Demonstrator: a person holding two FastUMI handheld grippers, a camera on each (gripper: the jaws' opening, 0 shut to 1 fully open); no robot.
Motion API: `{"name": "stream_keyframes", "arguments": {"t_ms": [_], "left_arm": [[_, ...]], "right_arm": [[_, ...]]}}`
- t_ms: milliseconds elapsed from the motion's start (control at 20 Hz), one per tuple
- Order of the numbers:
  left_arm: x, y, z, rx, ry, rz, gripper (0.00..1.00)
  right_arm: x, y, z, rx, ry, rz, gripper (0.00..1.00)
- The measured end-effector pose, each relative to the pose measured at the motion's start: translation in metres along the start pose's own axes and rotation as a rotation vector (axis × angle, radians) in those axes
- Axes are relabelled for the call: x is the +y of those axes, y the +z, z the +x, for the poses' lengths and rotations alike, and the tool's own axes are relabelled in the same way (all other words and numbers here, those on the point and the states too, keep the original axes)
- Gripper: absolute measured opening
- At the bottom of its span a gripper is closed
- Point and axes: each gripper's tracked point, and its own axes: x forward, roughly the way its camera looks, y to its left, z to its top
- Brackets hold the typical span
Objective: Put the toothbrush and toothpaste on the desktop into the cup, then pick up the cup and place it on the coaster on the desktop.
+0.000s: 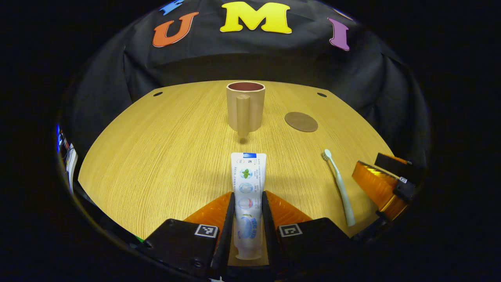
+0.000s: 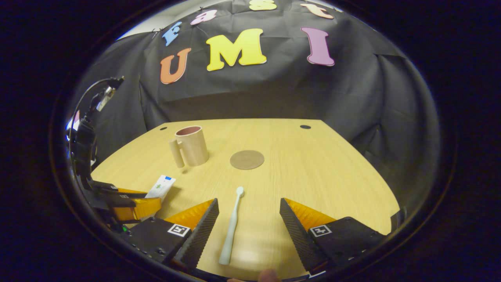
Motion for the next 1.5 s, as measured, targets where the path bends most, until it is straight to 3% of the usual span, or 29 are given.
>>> {"name": "stream_keyframes", "arguments": {"t_ms": [200,250,300,600,900,950,1050,1100,1150,1200,1300,1500], "left_arm": [[-0.001,0.023,-0.018,-0.098,-0.012,-0.006,0.39],[-0.001,0.026,-0.020,-0.118,-0.019,-0.004,0.42],[-0.002,0.028,-0.022,-0.135,-0.027,0.000,0.37],[-0.003,0.038,-0.028,-0.201,-0.040,0.011,0.34],[0.000,0.057,-0.039,-0.289,-0.040,0.000,0.34],[-0.001,0.038,-0.055,-0.306,-0.041,-0.002,0.34],[0.000,0.045,-0.067,-0.331,-0.040,-0.008,0.34],[0.002,0.049,-0.068,-0.341,-0.040,-0.009,0.34],[0.004,0.053,-0.069,-0.352,-0.038,-0.012,0.34],[0.006,0.059,-0.071,-0.367,-0.035,-0.014,0.34],[0.012,0.073,-0.074,-0.409,-0.029,-0.027,0.34],[0.018,0.111,-0.070,-0.512,-0.036,-0.043,0.34]], "right_arm": [[0.009,-0.010,0.011,0.038,0.002,-0.022,0.95],[0.013,-0.011,0.014,0.039,0.004,-0.027,0.95],[0.015,-0.011,0.016,0.042,0.003,-0.033,0.94],[0.023,-0.009,0.032,0.042,-0.007,-0.054,0.94],[0.019,-0.012,0.054,0.087,-0.064,-0.040,0.92],[0.017,-0.013,0.056,0.095,-0.077,-0.034,0.86],[0.018,-0.017,0.062,0.117,-0.087,-0.032,0.61],[0.022,-0.018,0.062,0.125,-0.066,-0.016,0.41],[0.025,-0.018,0.066,0.129,-0.047,0.011,0.35],[0.028,-0.019,0.066,0.139,-0.024,0.038,0.19],[0.028,-0.017,0.066,0.144,-0.004,0.055,0.02],[0.026,-0.010,0.065,0.129,0.026,0.085,0.00]]}}
